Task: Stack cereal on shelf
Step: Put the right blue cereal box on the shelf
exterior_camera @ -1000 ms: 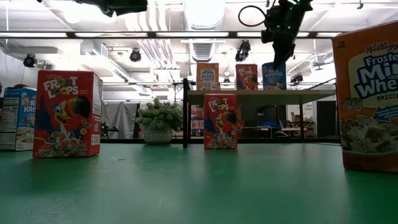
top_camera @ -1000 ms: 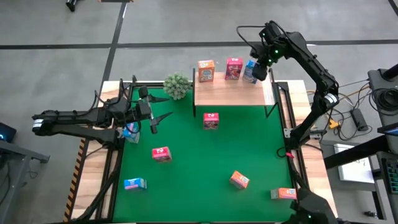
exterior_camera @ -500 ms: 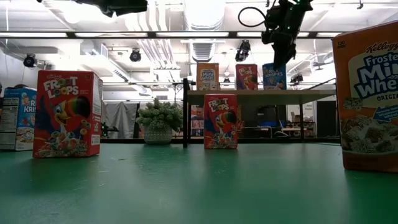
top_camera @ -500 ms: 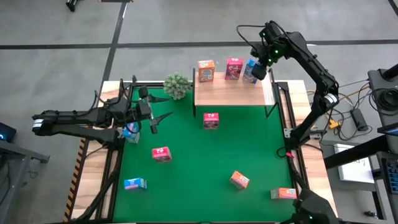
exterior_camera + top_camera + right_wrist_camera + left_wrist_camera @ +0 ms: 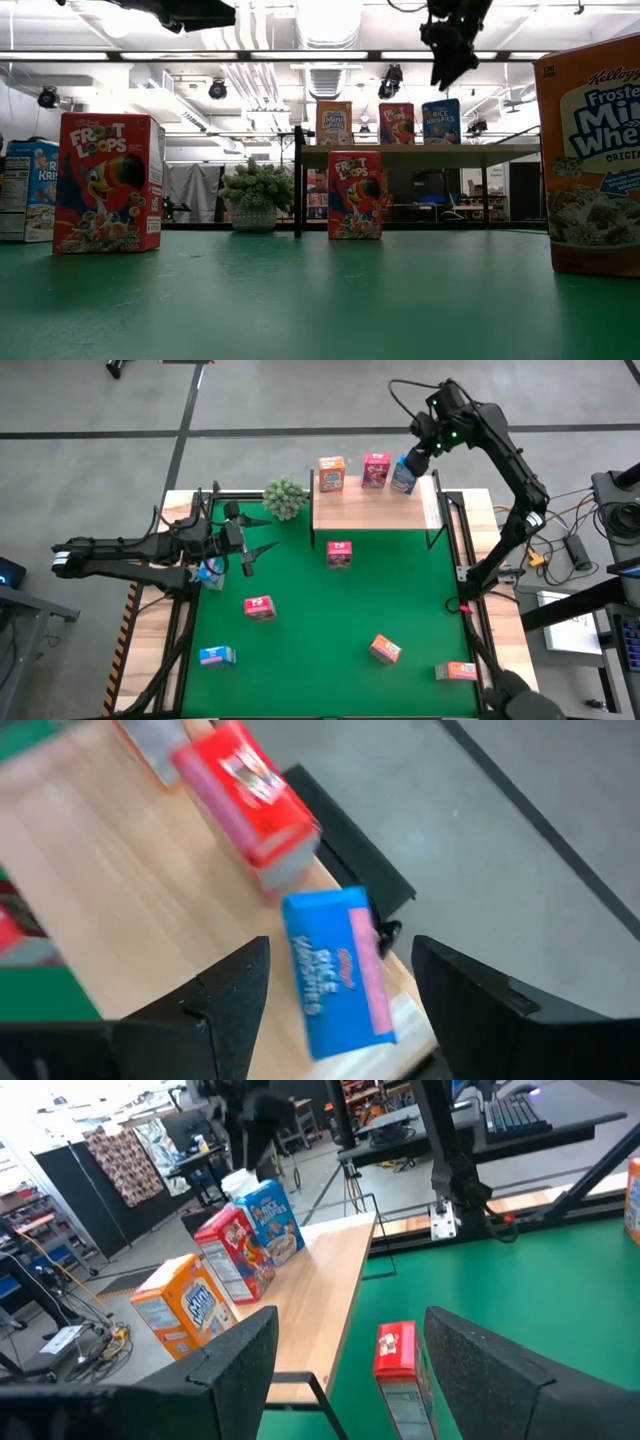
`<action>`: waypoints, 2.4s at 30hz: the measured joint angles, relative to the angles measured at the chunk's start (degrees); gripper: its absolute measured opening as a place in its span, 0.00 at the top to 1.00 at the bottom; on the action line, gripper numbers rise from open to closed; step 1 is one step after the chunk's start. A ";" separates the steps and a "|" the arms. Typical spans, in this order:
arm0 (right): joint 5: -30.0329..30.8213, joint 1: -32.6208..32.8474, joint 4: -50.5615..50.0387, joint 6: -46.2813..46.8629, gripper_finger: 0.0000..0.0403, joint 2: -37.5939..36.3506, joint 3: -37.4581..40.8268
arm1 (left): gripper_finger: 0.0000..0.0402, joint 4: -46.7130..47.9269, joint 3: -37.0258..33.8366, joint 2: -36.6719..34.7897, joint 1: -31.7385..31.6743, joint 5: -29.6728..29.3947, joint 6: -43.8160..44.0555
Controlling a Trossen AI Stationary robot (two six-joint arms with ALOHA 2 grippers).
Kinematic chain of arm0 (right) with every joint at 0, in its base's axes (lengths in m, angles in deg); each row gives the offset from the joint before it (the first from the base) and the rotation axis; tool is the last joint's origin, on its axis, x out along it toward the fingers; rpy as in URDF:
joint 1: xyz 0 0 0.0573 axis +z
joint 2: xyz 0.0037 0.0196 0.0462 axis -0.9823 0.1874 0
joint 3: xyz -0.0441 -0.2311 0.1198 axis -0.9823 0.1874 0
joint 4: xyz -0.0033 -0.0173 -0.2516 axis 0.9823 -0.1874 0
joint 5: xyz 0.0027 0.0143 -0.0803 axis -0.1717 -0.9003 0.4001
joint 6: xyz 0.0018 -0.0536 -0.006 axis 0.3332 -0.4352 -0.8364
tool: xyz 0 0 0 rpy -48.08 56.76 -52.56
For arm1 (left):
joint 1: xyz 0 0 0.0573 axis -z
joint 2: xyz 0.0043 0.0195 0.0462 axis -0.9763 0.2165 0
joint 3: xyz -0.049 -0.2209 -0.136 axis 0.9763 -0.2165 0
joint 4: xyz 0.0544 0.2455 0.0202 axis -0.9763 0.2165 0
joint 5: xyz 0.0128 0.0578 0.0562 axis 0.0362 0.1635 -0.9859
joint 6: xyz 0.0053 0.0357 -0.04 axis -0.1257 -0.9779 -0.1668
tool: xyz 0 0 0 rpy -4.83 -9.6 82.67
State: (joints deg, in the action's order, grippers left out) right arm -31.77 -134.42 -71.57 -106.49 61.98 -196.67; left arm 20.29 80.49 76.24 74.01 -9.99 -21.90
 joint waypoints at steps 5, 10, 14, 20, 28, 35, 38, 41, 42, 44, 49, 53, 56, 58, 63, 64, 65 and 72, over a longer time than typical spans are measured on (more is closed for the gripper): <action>-0.26 6.67 0.02 2.55 0.49 -2.53 1.52 | 0.42 -0.06 -1.45 0.00 0.02 0.11 0.90; 0.40 13.68 1.47 5.60 0.60 -5.36 7.12 | 0.42 -0.42 -1.57 -0.23 0.02 0.20 0.92; 3.64 17.33 3.67 8.19 0.72 -8.09 13.51 | 0.42 0.07 -1.57 -0.22 0.02 0.22 0.90; 7.00 17.75 11.38 10.85 0.89 -12.73 25.04 | 0.42 0.35 -1.57 -0.22 0.02 0.22 0.90; 15.60 14.84 22.19 10.51 0.98 -17.53 37.39 | 0.42 0.44 -1.57 -0.22 0.02 0.22 0.63; 18.41 12.07 26.27 8.88 0.98 -17.85 41.27 | 0.42 0.44 -1.57 -0.22 0.02 0.22 0.44; 18.62 10.78 26.33 8.47 0.98 -17.74 41.27 | 0.41 0.44 -1.57 -0.22 0.02 0.22 0.44; 19.62 9.90 26.45 7.70 0.98 -17.75 41.27 | 0.41 0.42 -1.57 -0.17 0.02 0.22 0.44; 19.69 9.59 26.52 7.60 0.98 -17.84 41.27 | 0.42 0.42 -1.57 -0.15 0.02 0.22 0.44; 19.70 9.04 26.68 7.34 0.98 -18.10 41.27 | 0.41 0.40 -1.57 -0.15 0.02 0.22 0.44; 19.78 8.72 26.73 6.72 0.98 -18.60 41.27 | 0.42 0.40 -1.57 -0.15 0.02 0.22 0.44; 19.87 8.17 26.75 6.06 0.98 -18.75 41.27 | 0.42 0.37 -1.57 -0.03 0.02 0.22 0.44; 20.40 7.40 26.75 5.44 0.98 -18.75 41.27 | 0.42 0.27 -1.57 0.06 0.02 0.23 0.44; 21.09 7.10 26.75 5.18 0.98 -18.75 41.27 | 0.41 0.32 -1.57 0.07 0.02 0.23 0.44; 20.74 6.93 26.74 6.08 0.98 -18.79 41.27 | 0.42 0.33 -1.57 0.11 0.02 0.22 0.44; 20.51 6.95 26.73 6.29 0.98 -18.79 41.27 | 0.42 0.33 -1.57 0.11 0.02 0.24 0.42; 19.34 6.95 26.73 6.51 0.98 -18.79 41.27 | 0.41 0.33 -1.57 0.11 0.02 0.24 0.44; 10.28 7.18 27.15 8.82 0.98 -18.77 41.27 | 0.41 0.42 -1.57 0.28 0.02 0.22 0.42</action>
State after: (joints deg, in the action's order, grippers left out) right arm -21.49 -127.23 -44.42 -97.67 43.21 -155.40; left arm 20.70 78.92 76.51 74.03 -9.77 -21.49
